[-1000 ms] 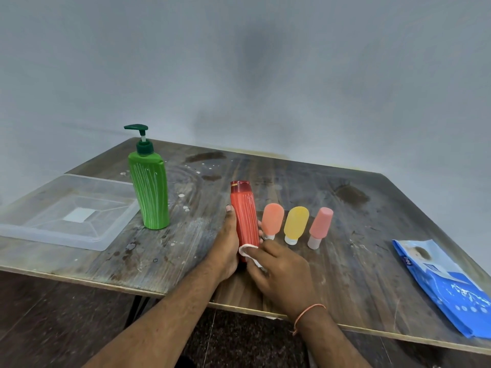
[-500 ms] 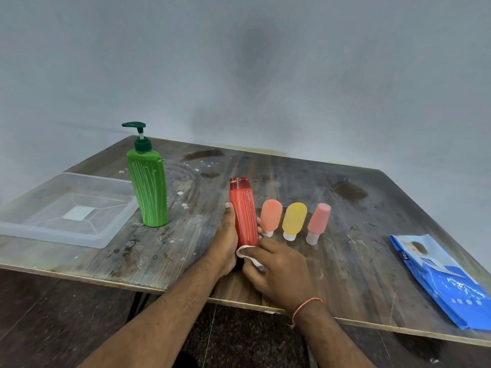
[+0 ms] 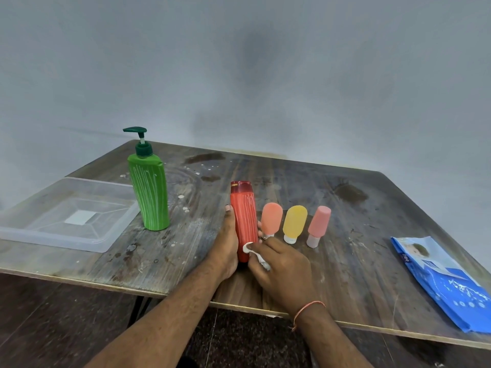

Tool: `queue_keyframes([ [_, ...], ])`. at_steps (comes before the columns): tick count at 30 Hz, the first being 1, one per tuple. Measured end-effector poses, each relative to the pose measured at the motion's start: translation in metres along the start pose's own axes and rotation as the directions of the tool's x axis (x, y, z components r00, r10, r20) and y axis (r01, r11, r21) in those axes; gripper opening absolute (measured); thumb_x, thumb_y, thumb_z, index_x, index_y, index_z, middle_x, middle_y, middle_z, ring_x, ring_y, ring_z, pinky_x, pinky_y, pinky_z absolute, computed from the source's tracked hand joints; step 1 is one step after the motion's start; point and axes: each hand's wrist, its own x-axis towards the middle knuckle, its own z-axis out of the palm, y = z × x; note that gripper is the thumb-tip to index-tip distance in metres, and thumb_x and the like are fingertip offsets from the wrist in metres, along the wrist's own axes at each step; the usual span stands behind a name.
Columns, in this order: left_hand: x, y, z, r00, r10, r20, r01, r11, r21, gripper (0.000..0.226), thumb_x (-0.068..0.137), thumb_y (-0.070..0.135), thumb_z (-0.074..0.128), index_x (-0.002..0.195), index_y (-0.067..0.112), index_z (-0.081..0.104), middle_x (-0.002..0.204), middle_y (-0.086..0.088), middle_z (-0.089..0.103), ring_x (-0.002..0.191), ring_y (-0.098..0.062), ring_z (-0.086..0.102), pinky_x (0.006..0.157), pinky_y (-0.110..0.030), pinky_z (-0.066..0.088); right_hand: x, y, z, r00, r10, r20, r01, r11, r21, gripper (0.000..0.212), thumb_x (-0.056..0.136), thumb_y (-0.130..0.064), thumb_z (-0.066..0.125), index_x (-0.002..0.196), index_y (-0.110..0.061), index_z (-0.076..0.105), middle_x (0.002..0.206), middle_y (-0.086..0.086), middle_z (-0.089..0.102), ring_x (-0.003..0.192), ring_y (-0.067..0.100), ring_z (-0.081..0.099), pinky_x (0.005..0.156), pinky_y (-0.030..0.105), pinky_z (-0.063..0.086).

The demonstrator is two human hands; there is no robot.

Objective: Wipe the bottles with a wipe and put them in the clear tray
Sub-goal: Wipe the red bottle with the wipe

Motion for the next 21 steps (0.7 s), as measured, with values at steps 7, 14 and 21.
queue_keyframes([
  [7,0.0006,0.0,0.0023,1.0,-0.015,0.007,0.015,0.999,-0.029,0.096,0.09,0.085,0.029,0.11,0.001,0.072,0.093,-0.017,0.072,0.079,-0.026,0.071,0.083,-0.043,0.058,-0.0005,-0.0035,-0.0029,0.998,-0.037,0.057,0.034,0.998,0.06,0.019,0.091,-0.031,0.073,0.107,-0.038,0.079,0.096,-0.014,0.07,0.079,0.014,0.068,0.062,0.034,0.055],
  [14,-0.0005,0.0027,0.0033,0.999,-0.031,0.01,0.032,0.998,-0.052,0.095,0.093,0.085,0.026,0.103,0.003,0.072,0.088,-0.015,0.072,0.075,-0.024,0.07,0.075,-0.039,0.058,-0.0004,-0.002,-0.0024,0.999,-0.034,0.038,0.032,0.998,0.06,0.022,0.092,-0.03,0.074,0.112,-0.038,0.079,0.098,-0.013,0.072,0.085,0.016,0.071,0.063,0.036,0.058],
  [21,-0.0047,0.007,0.0042,0.998,-0.051,0.041,0.053,0.996,-0.065,0.093,0.095,0.083,0.024,0.108,0.002,0.071,0.089,-0.014,0.072,0.075,-0.023,0.07,0.076,-0.039,0.059,-0.0007,0.0016,-0.0005,0.999,0.031,-0.024,-0.031,0.999,0.02,0.02,0.094,-0.029,0.071,0.111,-0.031,0.081,0.102,-0.012,0.075,0.087,0.012,0.071,0.067,0.034,0.059],
])
